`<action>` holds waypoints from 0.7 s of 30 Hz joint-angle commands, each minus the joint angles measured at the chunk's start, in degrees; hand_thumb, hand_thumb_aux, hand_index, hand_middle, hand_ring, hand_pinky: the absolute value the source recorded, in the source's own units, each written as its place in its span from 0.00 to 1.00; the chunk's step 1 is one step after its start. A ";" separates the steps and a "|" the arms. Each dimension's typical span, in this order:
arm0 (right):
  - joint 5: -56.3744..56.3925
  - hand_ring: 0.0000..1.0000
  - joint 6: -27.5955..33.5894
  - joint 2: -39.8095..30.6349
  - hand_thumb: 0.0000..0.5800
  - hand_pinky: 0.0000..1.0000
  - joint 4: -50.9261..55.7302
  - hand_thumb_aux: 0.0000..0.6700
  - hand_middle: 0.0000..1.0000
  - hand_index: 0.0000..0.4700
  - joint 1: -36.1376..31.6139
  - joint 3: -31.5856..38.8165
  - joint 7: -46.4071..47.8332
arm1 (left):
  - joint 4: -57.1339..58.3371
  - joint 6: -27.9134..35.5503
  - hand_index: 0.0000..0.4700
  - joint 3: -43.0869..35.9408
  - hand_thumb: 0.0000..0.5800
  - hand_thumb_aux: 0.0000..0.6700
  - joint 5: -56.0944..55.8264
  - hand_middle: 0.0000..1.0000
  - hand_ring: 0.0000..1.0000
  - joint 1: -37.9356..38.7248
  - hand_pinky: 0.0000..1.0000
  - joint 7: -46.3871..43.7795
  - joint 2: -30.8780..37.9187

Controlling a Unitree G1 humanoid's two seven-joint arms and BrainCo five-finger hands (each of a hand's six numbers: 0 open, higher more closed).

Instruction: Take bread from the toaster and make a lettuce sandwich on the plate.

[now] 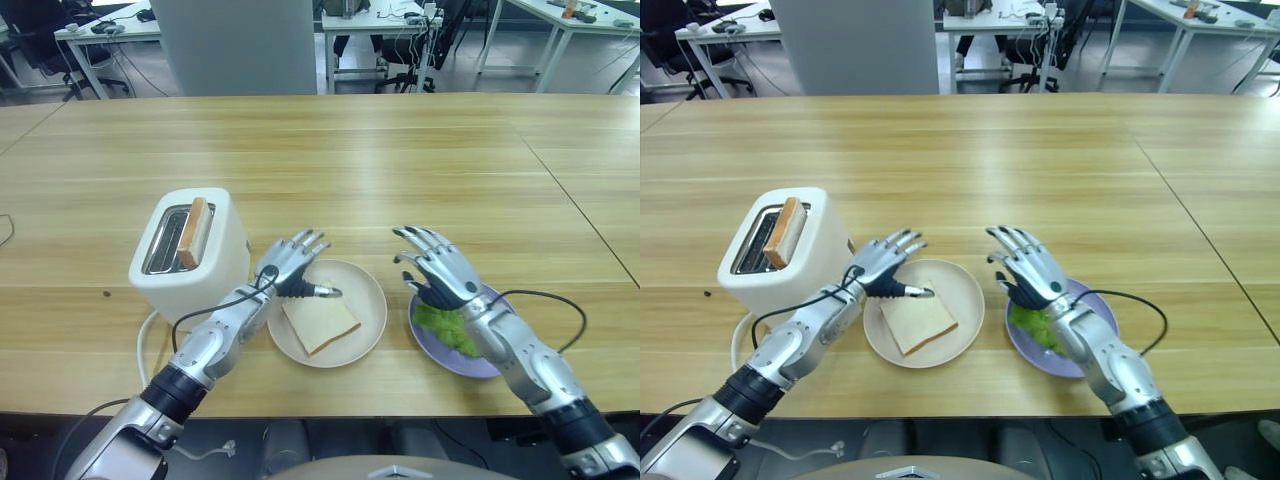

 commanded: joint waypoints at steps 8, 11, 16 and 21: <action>-1.52 0.00 -0.39 6.03 1.00 0.00 8.22 1.00 0.00 0.98 -8.43 6.97 2.49 | -21.99 5.31 0.00 25.09 0.00 0.00 -4.06 0.00 0.00 10.01 0.00 0.33 2.37; 0.30 0.00 -0.55 4.22 1.00 0.00 6.24 1.00 0.00 0.98 -6.11 5.25 2.57 | -23.98 4.82 0.00 29.71 0.00 0.00 -9.47 0.00 0.00 12.09 0.00 0.92 -0.31; 2.58 0.00 -0.56 -2.62 0.99 0.00 2.12 0.89 0.00 0.87 0.79 0.02 2.14 | -22.60 5.31 0.00 29.96 0.00 0.00 -8.84 0.00 0.00 17.43 0.00 1.98 -4.27; 5.05 0.00 -0.39 -9.58 0.00 0.00 -2.26 0.00 0.00 0.00 9.60 -7.45 1.71 | -23.15 3.56 0.00 29.28 0.00 0.00 -11.86 0.00 0.00 22.61 0.00 4.39 -10.48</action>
